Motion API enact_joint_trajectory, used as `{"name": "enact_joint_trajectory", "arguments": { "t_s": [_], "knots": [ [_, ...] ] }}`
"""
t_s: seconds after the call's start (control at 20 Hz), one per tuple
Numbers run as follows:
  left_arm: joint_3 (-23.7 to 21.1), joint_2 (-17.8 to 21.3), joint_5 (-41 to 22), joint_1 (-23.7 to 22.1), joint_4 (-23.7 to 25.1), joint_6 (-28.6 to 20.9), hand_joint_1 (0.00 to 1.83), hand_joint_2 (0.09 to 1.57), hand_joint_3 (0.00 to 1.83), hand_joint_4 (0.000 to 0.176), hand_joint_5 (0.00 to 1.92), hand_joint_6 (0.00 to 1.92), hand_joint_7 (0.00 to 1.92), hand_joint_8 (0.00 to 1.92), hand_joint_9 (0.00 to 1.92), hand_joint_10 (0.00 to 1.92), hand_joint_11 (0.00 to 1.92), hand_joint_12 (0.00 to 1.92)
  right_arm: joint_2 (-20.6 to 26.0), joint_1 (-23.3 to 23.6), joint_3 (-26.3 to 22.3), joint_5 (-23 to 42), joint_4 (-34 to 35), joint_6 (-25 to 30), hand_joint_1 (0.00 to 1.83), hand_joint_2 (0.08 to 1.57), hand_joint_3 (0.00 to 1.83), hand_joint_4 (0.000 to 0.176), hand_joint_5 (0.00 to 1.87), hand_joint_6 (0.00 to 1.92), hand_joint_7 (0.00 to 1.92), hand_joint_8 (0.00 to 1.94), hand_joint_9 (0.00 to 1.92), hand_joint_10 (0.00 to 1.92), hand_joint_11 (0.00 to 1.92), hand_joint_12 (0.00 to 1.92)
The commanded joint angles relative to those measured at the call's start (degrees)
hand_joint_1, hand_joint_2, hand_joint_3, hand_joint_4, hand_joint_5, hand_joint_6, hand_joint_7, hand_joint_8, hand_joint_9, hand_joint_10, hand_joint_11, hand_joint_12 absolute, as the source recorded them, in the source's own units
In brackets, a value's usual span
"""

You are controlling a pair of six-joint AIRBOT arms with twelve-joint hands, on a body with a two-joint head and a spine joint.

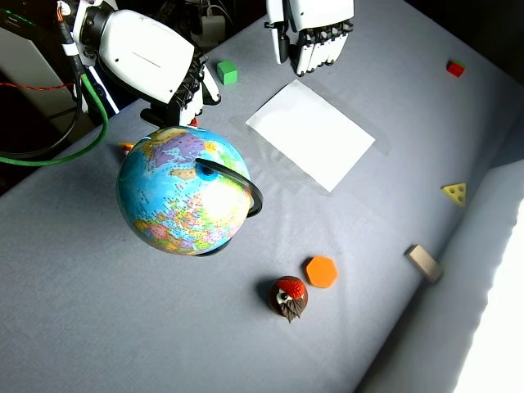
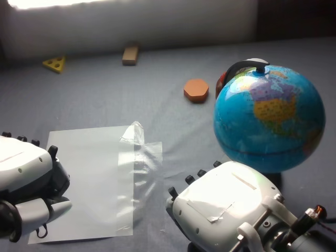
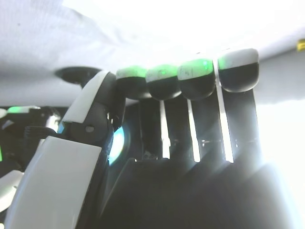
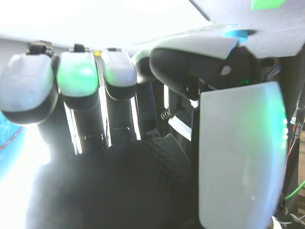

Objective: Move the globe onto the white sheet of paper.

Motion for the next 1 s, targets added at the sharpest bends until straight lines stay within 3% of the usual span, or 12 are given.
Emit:
{"name": "enact_joint_trajectory", "arguments": {
  "t_s": [0.0,0.05,0.1,0.2,0.4,0.5,0.6,0.75,0.85,0.95],
  "knots": [
    [0.12,0.50,-4.20,-0.63,0.93,0.10,0.00,1.10,0.22,0.000,0.03,0.03,0.01,0.03,0.02,0.01,0.00,0.01,0.13,0.10,-0.36,-1.28,-4.52,0.09,0.00,1.06,0.23,0.000,0.15,0.24,0.22,0.11,0.10,0.25,0.00,0.39],
    [0.13,0.60,-4.34,-0.63,0.93,0.10,0.00,1.10,0.22,0.000,0.03,0.03,0.01,0.03,0.02,0.01,0.00,0.01,0.13,0.10,-0.36,-1.49,-4.52,0.47,0.00,1.06,0.23,0.000,0.15,0.24,0.22,0.11,0.10,0.25,0.00,0.39],
    [0.13,0.75,-4.73,-0.60,0.93,0.10,0.00,1.16,0.10,0.000,0.04,0.01,0.02,0.01,0.02,0.00,0.00,0.00,0.13,0.09,-0.35,-1.64,-4.52,0.74,0.00,1.13,0.10,0.000,0.20,0.14,0.25,0.03,0.15,0.16,0.00,0.38],
    [0.10,0.69,-6.12,-0.42,0.93,0.10,0.00,1.20,0.02,0.000,0.05,0.01,0.02,0.00,0.02,0.00,0.00,0.00,0.14,0.05,-0.35,-1.64,-4.51,0.78,0.00,1.17,0.02,0.000,0.24,0.05,0.28,0.00,0.22,0.07,0.00,0.50],
    [-1.34,-0.91,-16.42,2.94,0.78,0.31,0.00,1.20,0.02,0.000,0.06,0.01,0.02,0.00,0.03,0.00,0.00,0.00,1.32,0.17,-0.37,3.72,-1.86,-1.35,0.00,1.18,0.01,0.000,0.23,0.02,0.28,0.00,0.24,0.05,0.00,0.53],
    [-3.03,-1.95,-24.78,6.75,0.68,0.31,0.00,1.20,0.02,0.000,0.05,0.00,0.02,0.00,0.02,0.00,0.00,0.00,4.50,-0.23,-0.37,13.78,-1.02,0.32,0.00,1.18,0.00,0.000,0.24,0.01,0.28,0.00,0.23,0.03,0.00,0.55],
    [-4.40,-3.43,-33.58,11.02,2.15,-1.28,0.00,1.21,0.02,0.000,0.04,0.00,0.02,0.00,0.02,0.00,0.00,0.00,8.55,-0.44,0.07,26.77,-1.70,1.43,0.00,1.18,0.00,0.000,0.22,0.00,0.26,0.00,0.21,0.01,0.00,0.43],
    [-5.62,-4.88,-40.92,15.80,5.39,-3.07,0.00,1.21,0.02,0.000,0.03,0.00,0.02,0.00,0.01,0.00,0.00,0.00,13.35,-0.60,1.95,44.57,-2.36,-0.59,0.00,1.18,0.00,0.000,0.22,0.00,0.25,0.00,0.21,0.01,0.00,0.41],
    [-6.48,-6.08,-45.52,18.61,6.38,-4.13,0.00,1.21,0.02,0.000,0.03,0.00,0.02,0.00,0.00,0.00,0.00,0.00,16.65,-0.74,2.47,49.69,-2.34,-0.87,0.00,1.17,0.00,0.000,0.19,0.01,0.24,0.00,0.21,0.01,0.00,0.52],
    [-7.73,-7.50,-49.11,21.32,7.13,-4.89,0.00,1.21,0.01,0.000,0.03,0.00,0.01,0.00,0.00,0.00,0.00,0.00,20.63,-0.35,3.29,57.93,-2.10,-1.11,0.00,1.17,0.00,0.000,0.18,0.00,0.22,0.00,0.20,0.00,0.00,0.37]
  ]
}}
